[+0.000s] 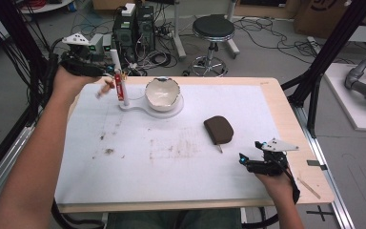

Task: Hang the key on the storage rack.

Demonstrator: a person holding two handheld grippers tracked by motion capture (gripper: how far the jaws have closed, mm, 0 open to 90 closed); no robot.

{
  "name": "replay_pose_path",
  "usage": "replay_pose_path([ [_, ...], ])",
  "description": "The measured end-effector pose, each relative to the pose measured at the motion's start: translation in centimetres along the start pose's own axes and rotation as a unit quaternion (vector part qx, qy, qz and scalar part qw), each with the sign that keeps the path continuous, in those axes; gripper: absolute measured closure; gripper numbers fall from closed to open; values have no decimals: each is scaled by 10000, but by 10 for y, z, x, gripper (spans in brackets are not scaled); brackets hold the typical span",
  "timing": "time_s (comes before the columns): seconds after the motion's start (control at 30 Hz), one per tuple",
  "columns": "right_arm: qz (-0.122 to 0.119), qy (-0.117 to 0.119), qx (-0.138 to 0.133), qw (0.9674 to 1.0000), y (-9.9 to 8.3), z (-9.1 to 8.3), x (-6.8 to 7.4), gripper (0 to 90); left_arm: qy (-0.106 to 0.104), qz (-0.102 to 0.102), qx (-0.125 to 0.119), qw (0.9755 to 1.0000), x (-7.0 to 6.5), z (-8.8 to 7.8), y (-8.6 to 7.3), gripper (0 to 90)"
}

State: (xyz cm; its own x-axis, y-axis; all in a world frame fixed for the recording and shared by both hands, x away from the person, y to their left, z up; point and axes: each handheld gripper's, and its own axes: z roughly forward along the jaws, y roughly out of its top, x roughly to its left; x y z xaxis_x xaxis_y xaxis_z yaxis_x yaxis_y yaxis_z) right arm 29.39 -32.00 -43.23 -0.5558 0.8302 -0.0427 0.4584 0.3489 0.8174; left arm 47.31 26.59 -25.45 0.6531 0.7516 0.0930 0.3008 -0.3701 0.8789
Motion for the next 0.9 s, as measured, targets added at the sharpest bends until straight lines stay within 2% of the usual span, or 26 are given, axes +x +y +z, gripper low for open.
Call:
replay_pose_path([
  [0.17, -7, -3, -11, 10000, 1, 0, 1, 202, -110, -23, -18, 9999, -4, -4, -5, 368],
  [0.23, -11, 9, -5, 10000, 1, 0, 1, 202, -146, -19, -100, 9998, -7, -6, -7, 357],
  [0.33, -45, 33, -11, 10000, 2, 1, 2, 202, -333, -16, -185, 9993, -14, -9, -12, 348],
  [0.5, -65, 60, -33, 10000, 3, 2, 3, 202, -660, 98, -134, 9977, -28, -11, -19, 319],
  [0.7, -37, 41, -58, 10000, 3, -1, 2, 202, -1013, 165, -197, 9945, -50, -13, -32, 304],
  [0.83, -8, 50, -48, 10000, 2, -1, 1, 202, -1211, 77, -247, 9923, -64, -13, -46, 281],
  [0.9, -24, 44, -70, 10000, 2, -1, 1, 202, -1355, 9, -271, 9904, -73, -12, -55, 271],
])
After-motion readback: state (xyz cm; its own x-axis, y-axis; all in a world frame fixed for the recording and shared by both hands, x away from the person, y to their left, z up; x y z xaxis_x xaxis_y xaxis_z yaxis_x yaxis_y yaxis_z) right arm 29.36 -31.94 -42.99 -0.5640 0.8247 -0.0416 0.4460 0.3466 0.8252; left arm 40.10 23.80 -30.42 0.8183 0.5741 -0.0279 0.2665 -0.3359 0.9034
